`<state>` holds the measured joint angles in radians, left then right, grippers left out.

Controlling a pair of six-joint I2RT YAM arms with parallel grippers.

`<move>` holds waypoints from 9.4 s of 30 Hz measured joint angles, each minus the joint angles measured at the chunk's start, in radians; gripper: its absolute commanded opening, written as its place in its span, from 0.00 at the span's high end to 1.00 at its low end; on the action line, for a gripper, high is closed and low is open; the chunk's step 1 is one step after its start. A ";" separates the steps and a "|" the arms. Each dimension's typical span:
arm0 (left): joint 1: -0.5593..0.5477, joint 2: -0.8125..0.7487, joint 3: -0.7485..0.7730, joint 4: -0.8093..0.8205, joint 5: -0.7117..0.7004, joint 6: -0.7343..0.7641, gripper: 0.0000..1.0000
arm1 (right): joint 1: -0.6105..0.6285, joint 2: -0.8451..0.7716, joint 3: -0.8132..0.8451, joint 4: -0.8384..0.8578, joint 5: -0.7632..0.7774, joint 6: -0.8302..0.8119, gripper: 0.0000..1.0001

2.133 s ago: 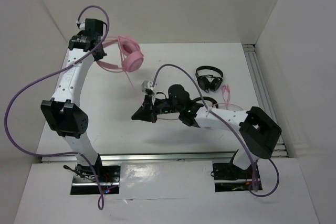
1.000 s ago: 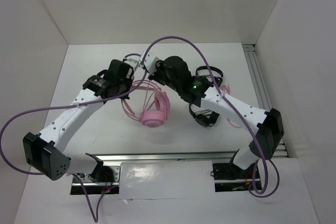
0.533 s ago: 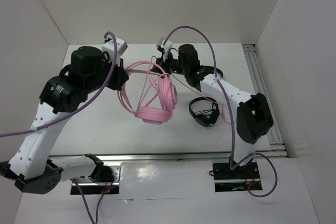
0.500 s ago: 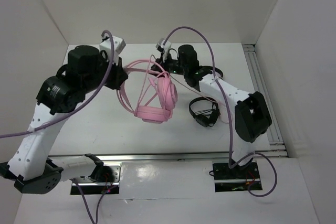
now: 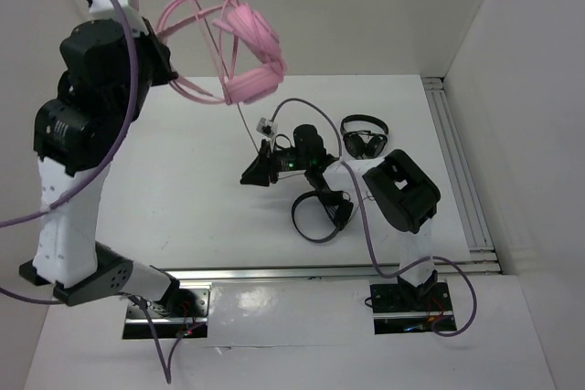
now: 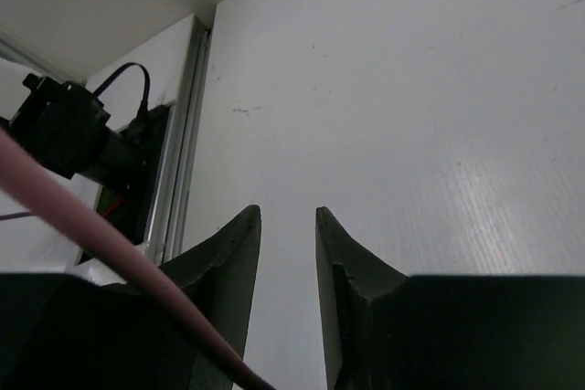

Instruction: Wrap the headphones

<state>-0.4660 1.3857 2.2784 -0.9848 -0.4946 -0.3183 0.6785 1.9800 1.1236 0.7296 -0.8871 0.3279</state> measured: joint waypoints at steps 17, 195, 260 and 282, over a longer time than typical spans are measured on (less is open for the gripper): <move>0.291 0.346 -0.202 0.086 0.023 -0.085 1.00 | 0.095 -0.510 -0.188 -0.251 0.288 -0.257 1.00; 0.127 -0.272 -0.301 -0.166 0.335 -0.052 1.00 | 0.096 0.175 0.122 0.535 -0.169 0.632 0.12; 0.127 -0.268 -0.240 -0.100 0.311 -0.135 1.00 | 0.181 -0.411 -0.261 -0.082 0.665 -0.202 0.11; 0.127 -0.342 -0.378 -0.071 0.348 -0.161 1.00 | 0.212 -0.259 -0.149 -0.063 0.410 -0.106 0.19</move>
<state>-0.3393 1.0435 1.8999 -1.0554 -0.1467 -0.4789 0.8902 1.7206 0.9745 0.6666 -0.4774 0.2214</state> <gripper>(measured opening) 0.090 0.807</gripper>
